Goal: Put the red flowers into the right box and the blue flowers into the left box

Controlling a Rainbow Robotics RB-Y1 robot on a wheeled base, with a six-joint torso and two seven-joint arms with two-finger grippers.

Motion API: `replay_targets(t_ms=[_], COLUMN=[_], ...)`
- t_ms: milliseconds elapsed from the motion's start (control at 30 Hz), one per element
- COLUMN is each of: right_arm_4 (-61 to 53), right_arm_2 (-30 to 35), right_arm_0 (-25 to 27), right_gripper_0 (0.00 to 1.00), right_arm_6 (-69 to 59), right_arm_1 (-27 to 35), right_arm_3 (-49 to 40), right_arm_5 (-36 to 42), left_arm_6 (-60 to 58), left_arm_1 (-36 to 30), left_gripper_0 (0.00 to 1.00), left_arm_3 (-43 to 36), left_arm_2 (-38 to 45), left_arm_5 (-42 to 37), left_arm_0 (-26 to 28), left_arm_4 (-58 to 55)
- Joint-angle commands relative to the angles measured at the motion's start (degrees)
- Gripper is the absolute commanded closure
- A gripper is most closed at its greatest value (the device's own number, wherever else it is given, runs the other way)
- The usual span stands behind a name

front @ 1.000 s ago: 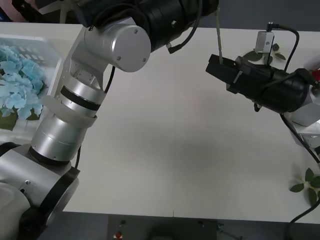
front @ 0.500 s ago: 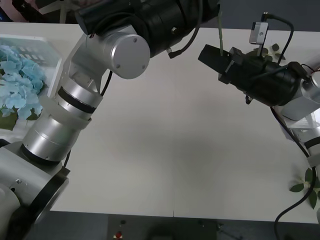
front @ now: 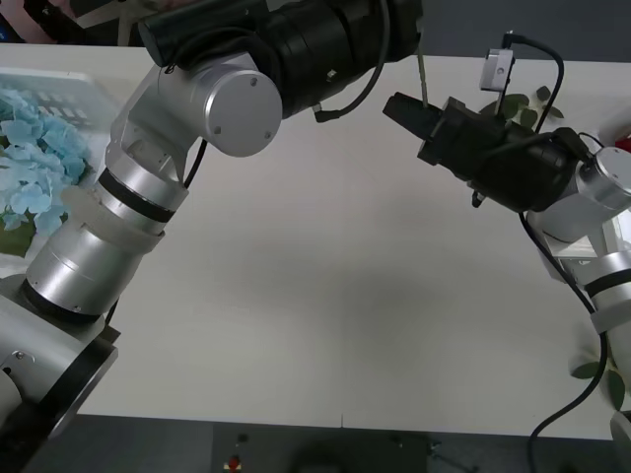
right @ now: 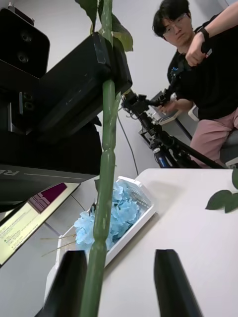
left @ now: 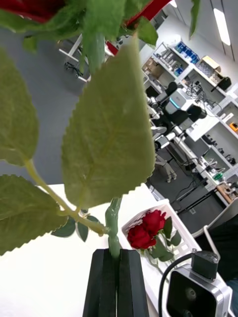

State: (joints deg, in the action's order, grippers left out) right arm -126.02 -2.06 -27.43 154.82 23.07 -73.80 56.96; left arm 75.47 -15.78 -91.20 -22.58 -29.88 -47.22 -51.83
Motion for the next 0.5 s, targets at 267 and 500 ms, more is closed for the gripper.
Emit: replay_targets(t_ms=[267,500], right_arm_4=[0.07,0.07], right_arm_2=[1.26,1.26], right_arm_0=[-5.53,-5.62], right_gripper_0=[1.0,1.0], right_arm_6=[0.18,0.18], right_arm_1=[-0.75,-0.93], right_arm_3=[-2.48,-2.48], right_arm_5=[-0.45,-0.62], left_arm_6=[1.61,1.7], left_arm_1=[0.4,0.4], left_gripper_0=[1.0,1.0], left_arm_3=[-0.91,-0.91], left_arm_2=[-2.82,-2.82], left_arm_5=[0.53,0.79], left_arm_0=[1.78,1.87], left_arm_4=[-4.51,-4.25])
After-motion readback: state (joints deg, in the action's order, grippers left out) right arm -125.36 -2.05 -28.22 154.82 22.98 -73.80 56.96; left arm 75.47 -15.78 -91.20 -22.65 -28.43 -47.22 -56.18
